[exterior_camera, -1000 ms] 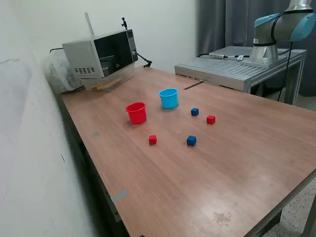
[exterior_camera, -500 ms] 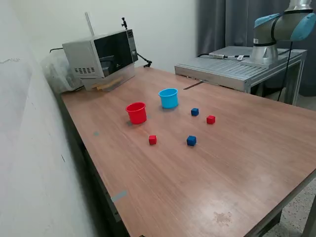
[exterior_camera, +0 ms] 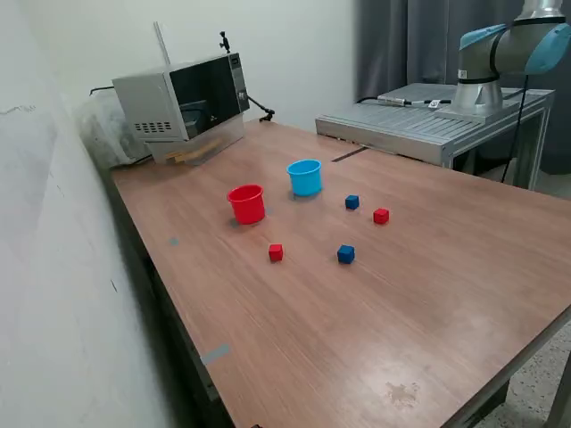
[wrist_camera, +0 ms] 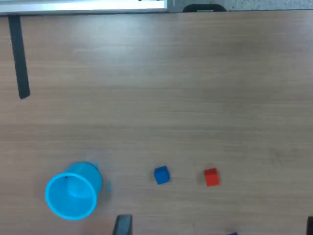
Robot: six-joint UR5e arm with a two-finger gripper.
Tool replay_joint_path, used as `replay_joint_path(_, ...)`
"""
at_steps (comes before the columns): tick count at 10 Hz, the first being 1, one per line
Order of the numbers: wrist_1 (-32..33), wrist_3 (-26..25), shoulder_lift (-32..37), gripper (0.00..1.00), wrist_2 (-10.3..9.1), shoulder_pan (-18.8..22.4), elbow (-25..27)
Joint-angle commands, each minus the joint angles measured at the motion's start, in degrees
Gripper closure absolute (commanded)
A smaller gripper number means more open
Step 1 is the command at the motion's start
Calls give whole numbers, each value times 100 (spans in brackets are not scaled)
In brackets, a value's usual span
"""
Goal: Place red objects in the red bin, and blue objects in the blue bin.
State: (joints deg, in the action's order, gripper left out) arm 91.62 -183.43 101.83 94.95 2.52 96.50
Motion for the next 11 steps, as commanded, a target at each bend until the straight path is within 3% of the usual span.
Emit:
replay_joint_path(1, -4, 27, 21, 0, 15, 29, 35)
replay_joint_path(8, 31, 62, -49, 0, 41, -41, -79)
replay_joint_path(11, 31, 132, -847, 0, 41, -41, -465)
